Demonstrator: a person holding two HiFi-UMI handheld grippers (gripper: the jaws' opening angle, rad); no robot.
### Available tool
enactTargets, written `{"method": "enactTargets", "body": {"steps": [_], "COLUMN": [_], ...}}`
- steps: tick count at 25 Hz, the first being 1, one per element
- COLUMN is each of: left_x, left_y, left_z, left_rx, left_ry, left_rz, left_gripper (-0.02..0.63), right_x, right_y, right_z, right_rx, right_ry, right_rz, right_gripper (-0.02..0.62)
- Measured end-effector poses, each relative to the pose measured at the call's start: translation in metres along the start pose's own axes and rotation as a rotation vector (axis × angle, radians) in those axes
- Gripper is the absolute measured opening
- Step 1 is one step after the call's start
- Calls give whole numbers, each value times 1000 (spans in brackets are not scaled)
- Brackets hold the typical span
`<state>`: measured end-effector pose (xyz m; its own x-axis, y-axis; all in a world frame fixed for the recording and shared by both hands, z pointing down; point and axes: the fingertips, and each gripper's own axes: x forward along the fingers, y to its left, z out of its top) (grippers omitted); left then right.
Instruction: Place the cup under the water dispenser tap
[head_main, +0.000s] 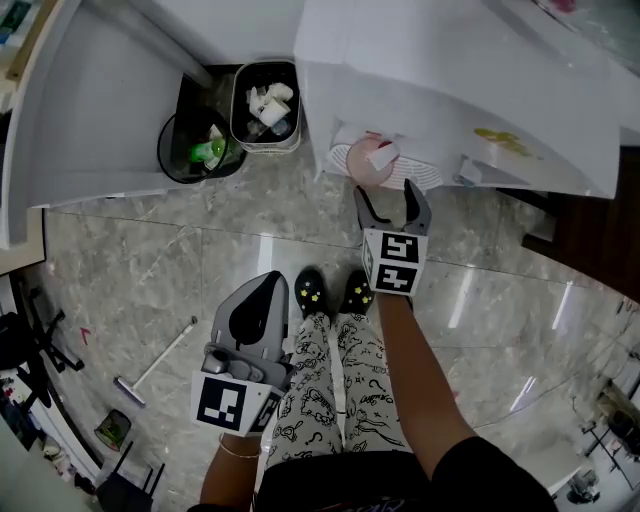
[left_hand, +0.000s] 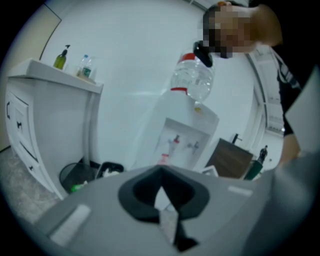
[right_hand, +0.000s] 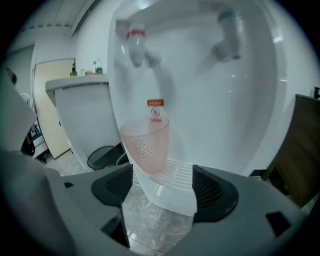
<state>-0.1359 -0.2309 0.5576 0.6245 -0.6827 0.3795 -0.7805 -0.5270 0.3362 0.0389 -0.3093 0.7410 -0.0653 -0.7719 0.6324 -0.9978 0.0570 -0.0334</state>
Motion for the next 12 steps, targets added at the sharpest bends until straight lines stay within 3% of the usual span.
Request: {"method": "enactTargets", "body": {"steps": [3,4,5,8,12], "left_x": [-15,-22,-28,-31,-55], "left_y": [-4,-7,-10,-29,-74], "left_z": [13,18,26,75,162], "left_rx": [17,25,31,84,203], "left_ry": [11,23,31,-32,-80], "left_rz": [24,36,43,22,-51], "left_gripper": [-2,-2,-3,-2,-2], "right_x": [-71,-99,-128,-193,-275], "right_y": [-6,-4,-1,3,20], "right_z": [15,22,30,84,186], "right_rx": [55,63,77,137,126], "right_ry": [-90,-114,-138,-255,-375], "right_rz": [6,8,17,114,268], "right_gripper": [350,263,32,14,14]}}
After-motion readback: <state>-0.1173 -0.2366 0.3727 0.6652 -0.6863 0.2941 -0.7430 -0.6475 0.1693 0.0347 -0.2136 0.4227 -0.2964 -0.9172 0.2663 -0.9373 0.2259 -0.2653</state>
